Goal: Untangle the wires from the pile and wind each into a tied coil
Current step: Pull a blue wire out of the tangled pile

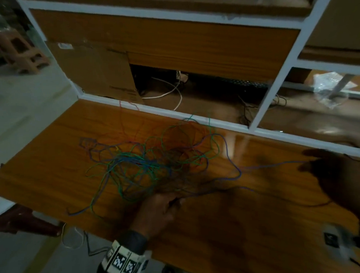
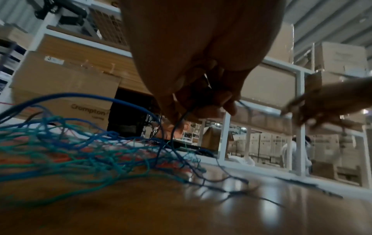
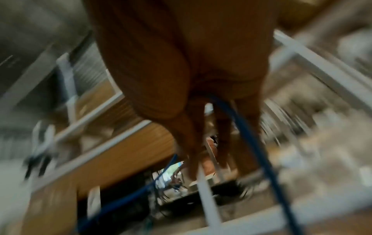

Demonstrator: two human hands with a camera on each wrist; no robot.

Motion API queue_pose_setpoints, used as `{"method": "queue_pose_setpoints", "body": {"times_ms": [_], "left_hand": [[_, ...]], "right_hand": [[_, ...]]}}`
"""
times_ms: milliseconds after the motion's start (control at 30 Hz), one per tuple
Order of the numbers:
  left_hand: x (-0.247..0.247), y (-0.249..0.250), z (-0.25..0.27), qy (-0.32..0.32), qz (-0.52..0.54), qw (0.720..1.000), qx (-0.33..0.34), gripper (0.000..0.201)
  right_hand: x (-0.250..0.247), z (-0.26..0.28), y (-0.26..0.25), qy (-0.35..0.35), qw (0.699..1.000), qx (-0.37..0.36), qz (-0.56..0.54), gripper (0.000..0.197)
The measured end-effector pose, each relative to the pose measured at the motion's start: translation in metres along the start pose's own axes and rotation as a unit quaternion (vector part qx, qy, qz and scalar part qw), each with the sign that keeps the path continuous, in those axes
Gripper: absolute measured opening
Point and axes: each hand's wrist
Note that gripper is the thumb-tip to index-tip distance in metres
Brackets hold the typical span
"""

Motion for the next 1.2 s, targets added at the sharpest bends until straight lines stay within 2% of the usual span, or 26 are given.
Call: {"method": "queue_pose_setpoints", "body": {"times_ms": [33,67,100,167,233,267,333,400,433,467,500,533,600,633,700,767,800,867,933,1000,1033,1100,1133,1200], "left_hand": [[-0.001,0.004,-0.004,0.02,-0.015,0.999,0.041,0.019],[0.001,0.008,-0.009,0.028,-0.03,0.996,0.08,0.019],[0.005,0.014,-0.015,0.026,-0.047,0.992,0.112,0.018],[0.014,0.028,-0.026,0.014,-0.066,0.985,0.16,0.016],[0.025,0.036,-0.033,0.007,-0.057,0.978,0.199,0.014],[0.028,0.038,-0.036,0.001,-0.046,0.978,0.202,0.013],[0.028,0.036,-0.041,0.004,0.006,0.987,0.159,0.016],[0.023,0.033,-0.041,0.005,0.11,0.987,0.119,0.023],[0.024,0.031,-0.039,0.01,0.14,0.982,0.122,0.032],[0.025,0.027,-0.037,0.017,0.127,0.982,0.138,0.039],[0.028,0.019,-0.037,0.026,0.067,0.986,0.15,0.047],[0.03,0.012,-0.037,0.032,-0.004,0.99,0.135,0.06],[0.026,-0.004,-0.033,0.036,-0.081,0.996,0.026,0.081],[0.02,-0.015,-0.028,0.059,-0.121,0.991,-0.011,0.083],[0.006,-0.038,-0.016,0.085,-0.23,0.969,-0.029,0.067],[-0.007,-0.058,-0.002,0.097,-0.293,0.948,-0.074,0.047],[-0.011,-0.063,0.005,0.102,-0.29,0.948,-0.087,0.043],[-0.026,-0.067,0.02,0.142,-0.254,0.954,-0.07,0.043],[-0.049,-0.073,0.037,0.206,-0.183,0.957,-0.088,0.04],[-0.075,-0.092,0.057,0.265,-0.133,0.936,-0.188,0.043],[-0.09,-0.104,0.066,0.275,-0.152,0.914,-0.256,0.043],[-0.11,-0.13,0.082,0.228,-0.255,0.866,-0.364,0.04],[-0.115,-0.14,0.087,0.183,-0.29,0.855,-0.389,0.039],[-0.117,-0.152,0.089,0.131,-0.313,0.855,-0.391,0.031]], "right_hand": [[0.01,0.008,-0.02,-0.037,0.995,0.0,0.094,0.062],[0.016,0.013,-0.045,-0.01,0.986,-0.006,0.166,0.083],[0.019,0.022,-0.075,0.005,0.979,-0.041,0.201,0.098],[0.032,0.03,-0.115,-0.015,0.972,-0.139,0.191,0.106],[0.053,0.029,-0.151,-0.059,0.962,-0.223,0.146,0.087],[0.064,0.028,-0.163,-0.078,0.956,-0.261,0.105,0.068],[0.073,0.028,-0.179,-0.138,0.945,-0.295,0.023,0.029],[0.07,0.027,-0.181,-0.15,0.949,-0.277,-0.03,0.034],[0.066,0.027,-0.182,-0.142,0.953,-0.264,-0.039,0.035],[0.061,0.027,-0.182,-0.124,0.953,-0.271,-0.052,0.034],[0.055,0.026,-0.183,-0.103,0.953,-0.277,-0.074,0.035],[0.049,0.025,-0.182,-0.083,0.951,-0.279,-0.107,0.039],[0.043,0.021,-0.176,-0.068,0.954,-0.26,-0.133,0.043],[0.044,0.018,-0.173,-0.079,0.958,-0.249,-0.114,0.043],[0.054,0.013,-0.176,-0.159,0.957,-0.236,-0.06,0.046],[0.076,0.018,-0.192,-0.26,0.929,-0.262,-0.001,0.029],[0.089,0.023,-0.2,-0.293,0.912,-0.283,0.036,0.015],[0.111,0.031,-0.218,-0.32,0.893,-0.307,0.076,0.027],[0.128,0.029,-0.237,-0.325,0.896,-0.301,0.032,0.032],[0.142,0.022,-0.254,-0.321,0.901,-0.292,-0.004,0.026],[0.148,0.017,-0.262,-0.316,0.9,-0.299,-0.014,0.022],[0.161,0.01,-0.279,-0.307,0.901,-0.304,-0.025,0.015],[0.166,0.008,-0.287,-0.303,0.901,-0.309,-0.026,0.015],[0.177,0.003,-0.301,-0.301,0.898,-0.321,-0.021,0.018]]}}
Point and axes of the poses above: each hand's wrist, its own z-axis away from the middle knuckle, its own x-axis out of the palm, y = z × x, and after that the axes turned 1 degree about -z, right-handed
